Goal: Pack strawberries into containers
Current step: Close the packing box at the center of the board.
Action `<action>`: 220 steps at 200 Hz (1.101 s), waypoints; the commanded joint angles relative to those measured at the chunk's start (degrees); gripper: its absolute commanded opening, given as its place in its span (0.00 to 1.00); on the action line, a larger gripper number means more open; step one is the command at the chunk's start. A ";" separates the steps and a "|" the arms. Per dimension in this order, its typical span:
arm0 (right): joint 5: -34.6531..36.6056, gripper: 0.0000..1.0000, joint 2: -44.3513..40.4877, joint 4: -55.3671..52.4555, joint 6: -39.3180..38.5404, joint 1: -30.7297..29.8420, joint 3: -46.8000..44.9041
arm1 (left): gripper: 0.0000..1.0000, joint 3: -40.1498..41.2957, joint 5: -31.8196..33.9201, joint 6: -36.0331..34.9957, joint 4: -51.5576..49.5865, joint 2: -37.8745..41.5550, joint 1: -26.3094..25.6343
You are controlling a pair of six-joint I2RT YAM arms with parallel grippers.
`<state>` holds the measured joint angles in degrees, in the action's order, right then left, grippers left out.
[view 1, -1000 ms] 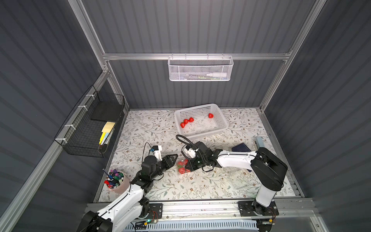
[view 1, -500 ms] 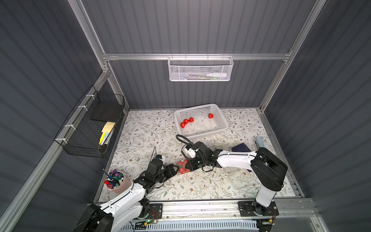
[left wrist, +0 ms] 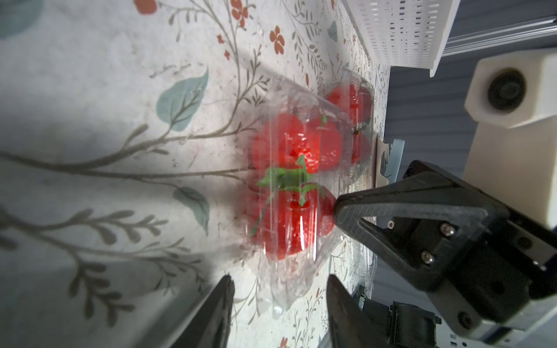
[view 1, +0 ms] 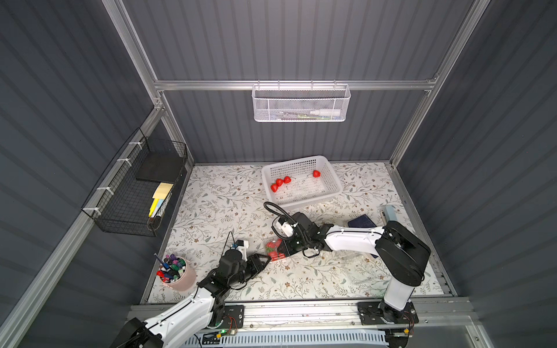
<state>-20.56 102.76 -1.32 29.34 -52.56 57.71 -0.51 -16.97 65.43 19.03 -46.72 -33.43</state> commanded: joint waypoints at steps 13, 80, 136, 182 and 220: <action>1.90 0.02 1.78 -2.63 -0.75 0.15 -0.39 | 0.45 1.04 0.45 0.87 6.47 -4.71 -0.73; 1.31 0.01 3.00 -2.37 -0.69 0.40 -0.14 | 0.28 1.82 1.76 2.20 8.04 -5.40 -1.11; 0.52 0.01 3.91 -1.69 -0.67 0.85 -0.36 | 0.22 1.71 2.15 2.60 10.11 -8.21 -1.29; 0.00 0.01 3.06 -1.05 -0.40 1.91 -1.29 | 0.31 -6.72 5.67 -1.90 -2.36 -4.96 -1.46; -0.25 0.01 1.77 -0.55 0.10 2.03 -2.05 | 0.34 -14.41 12.16 -4.32 -15.12 0.74 -1.42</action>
<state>-22.68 103.98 2.07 29.41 -50.74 57.87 -10.48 -8.84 64.05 10.59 -48.29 -34.59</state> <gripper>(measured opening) 0.048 0.337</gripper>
